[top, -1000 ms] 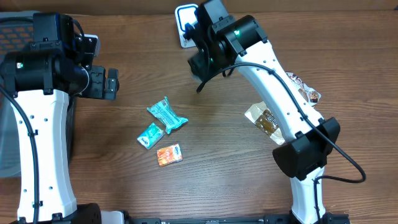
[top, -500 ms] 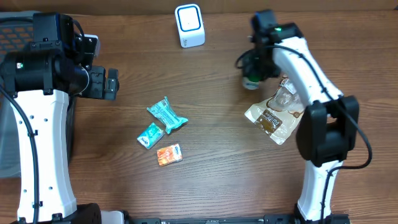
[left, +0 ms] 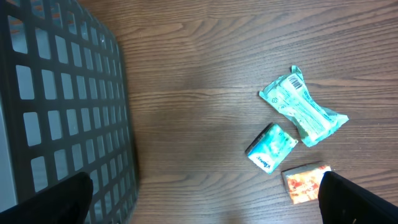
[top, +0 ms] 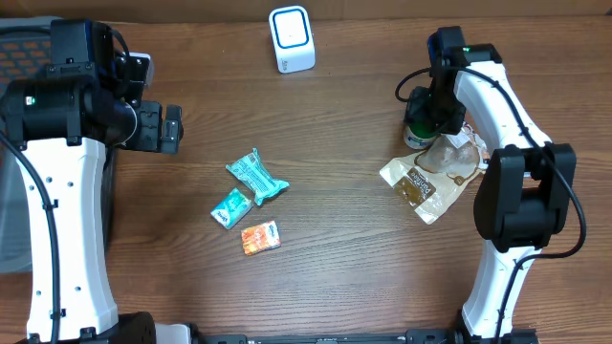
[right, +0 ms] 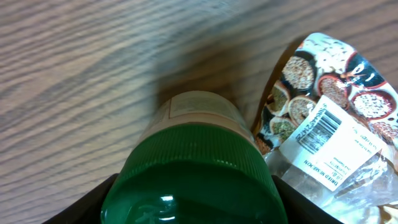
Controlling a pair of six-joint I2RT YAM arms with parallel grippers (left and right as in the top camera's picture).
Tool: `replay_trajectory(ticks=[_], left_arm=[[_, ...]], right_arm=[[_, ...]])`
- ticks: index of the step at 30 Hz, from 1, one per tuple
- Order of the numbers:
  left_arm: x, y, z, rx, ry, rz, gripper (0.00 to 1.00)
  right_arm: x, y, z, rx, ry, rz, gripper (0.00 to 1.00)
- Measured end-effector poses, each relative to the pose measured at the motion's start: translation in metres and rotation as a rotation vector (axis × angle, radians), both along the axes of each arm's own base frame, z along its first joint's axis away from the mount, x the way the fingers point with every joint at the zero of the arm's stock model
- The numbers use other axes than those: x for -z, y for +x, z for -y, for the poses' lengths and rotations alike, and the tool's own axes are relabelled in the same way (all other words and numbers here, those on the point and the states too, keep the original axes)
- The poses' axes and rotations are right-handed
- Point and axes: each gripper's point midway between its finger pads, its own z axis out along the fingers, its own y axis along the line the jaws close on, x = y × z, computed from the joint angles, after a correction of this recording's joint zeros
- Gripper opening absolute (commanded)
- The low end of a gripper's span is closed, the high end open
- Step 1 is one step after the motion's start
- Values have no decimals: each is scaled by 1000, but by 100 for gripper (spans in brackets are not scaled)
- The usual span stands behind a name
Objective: Scan the item barcode
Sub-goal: 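Carry the jar right and set it beside the bean bag, then reach the right gripper to the teal wipes pack and grasp it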
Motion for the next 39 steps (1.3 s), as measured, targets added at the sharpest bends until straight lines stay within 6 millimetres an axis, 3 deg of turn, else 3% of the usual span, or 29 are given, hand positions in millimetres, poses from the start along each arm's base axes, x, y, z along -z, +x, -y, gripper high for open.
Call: replay_trajectory(ticks=[6, 8, 10, 12, 18, 22, 27, 30, 33, 35, 39], left_arm=[[0, 0, 0, 0, 0, 0, 100], [0, 0, 0, 0, 0, 0, 99], [0, 0, 0, 0, 0, 0, 100], [0, 0, 0, 0, 0, 0, 99], [0, 0, 0, 0, 0, 0, 99], [0, 0, 0, 0, 0, 0, 100], [0, 0, 0, 0, 0, 0, 100], [0, 0, 0, 0, 0, 0, 100], [0, 0, 0, 0, 0, 0, 100], [0, 0, 0, 0, 0, 0, 99], [0, 0, 0, 0, 0, 0, 99]], right_arm=[[0, -9, 12, 27, -8, -38, 34], [0, -11, 18, 41, -8, -45, 44], [0, -12, 24, 57, -8, -51, 60], [0, -14, 30, 71, -9, -58, 68], [-3, -23, 37, 94, -12, -98, 75], [-29, -24, 39, 84, -21, -108, 80], [-86, -11, 37, 57, -17, -26, 83], [-112, -10, 29, 40, 10, 9, 83], [-120, -9, 13, 19, 77, 22, 82], [-121, -10, -3, -5, 149, 19, 82], [-126, -9, -55, -121, 320, 36, 82]])
